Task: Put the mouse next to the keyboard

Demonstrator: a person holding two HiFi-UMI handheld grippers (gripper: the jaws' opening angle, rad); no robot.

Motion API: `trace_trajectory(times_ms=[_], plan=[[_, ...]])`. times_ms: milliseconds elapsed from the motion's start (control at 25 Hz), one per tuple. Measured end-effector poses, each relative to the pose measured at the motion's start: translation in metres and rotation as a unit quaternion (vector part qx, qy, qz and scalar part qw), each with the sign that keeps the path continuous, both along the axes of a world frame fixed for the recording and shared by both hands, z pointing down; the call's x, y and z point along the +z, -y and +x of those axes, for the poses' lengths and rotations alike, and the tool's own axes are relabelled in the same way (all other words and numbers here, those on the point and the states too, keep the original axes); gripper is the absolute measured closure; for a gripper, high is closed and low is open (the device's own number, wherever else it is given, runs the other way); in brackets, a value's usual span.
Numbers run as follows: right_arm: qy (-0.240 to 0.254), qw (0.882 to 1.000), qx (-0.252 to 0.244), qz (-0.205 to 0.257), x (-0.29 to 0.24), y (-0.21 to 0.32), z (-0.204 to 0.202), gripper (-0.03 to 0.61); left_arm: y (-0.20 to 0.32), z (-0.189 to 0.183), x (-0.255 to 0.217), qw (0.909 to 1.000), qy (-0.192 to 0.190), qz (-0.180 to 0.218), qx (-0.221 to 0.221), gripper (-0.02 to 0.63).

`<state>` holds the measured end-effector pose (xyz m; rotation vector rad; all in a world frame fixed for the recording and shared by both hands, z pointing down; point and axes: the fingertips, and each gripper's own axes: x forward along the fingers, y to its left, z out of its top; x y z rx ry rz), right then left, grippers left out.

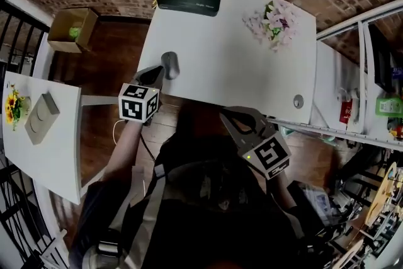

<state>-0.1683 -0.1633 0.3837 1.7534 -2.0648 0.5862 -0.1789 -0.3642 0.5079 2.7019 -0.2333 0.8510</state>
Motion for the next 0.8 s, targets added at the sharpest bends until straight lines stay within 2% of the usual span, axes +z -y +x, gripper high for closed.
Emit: trace_trajectory(times_ms=[40, 80, 120, 320, 400, 520, 680, 800], plan=[[0.002, 1.000, -0.001, -0.003, 0.002, 0.001, 0.000, 0.573, 0.003, 0.002, 0.004, 1.0000, 0.003, -0.005, -0.004, 0.589], [0.006, 1.000, -0.001, -0.006, 0.004, 0.002, 0.000, 0.574, 0.006, 0.003, 0.008, 0.9999, 0.008, -0.010, -0.010, 0.511], [0.010, 1.000, -0.001, -0.007, 0.006, 0.004, 0.001, 0.573, 0.008, 0.004, 0.012, 0.9997, 0.014, -0.014, -0.016, 0.474], [0.023, 1.000, -0.010, -0.003, 0.012, 0.006, 0.015, 0.573, 0.018, 0.013, 0.024, 0.9984, 0.040, -0.004, -0.039, 0.400], [0.035, 0.999, -0.006, -0.004, 0.014, 0.003, 0.026, 0.573, 0.018, 0.017, 0.035, 0.9972, 0.061, -0.003, -0.042, 0.313], [0.047, 0.999, -0.004, -0.010, 0.017, -0.003, 0.041, 0.574, 0.014, 0.025, 0.054, 0.9944, 0.097, -0.014, -0.040, 0.311], [0.054, 0.998, -0.007, -0.017, 0.020, -0.010, 0.057, 0.573, 0.033, 0.031, 0.094, 0.9902, 0.125, 0.014, -0.060, 0.311], [0.062, 0.998, -0.001, -0.024, 0.022, -0.016, 0.065, 0.573, 0.035, 0.031, 0.108, 0.9858, 0.148, 0.010, -0.078, 0.311]])
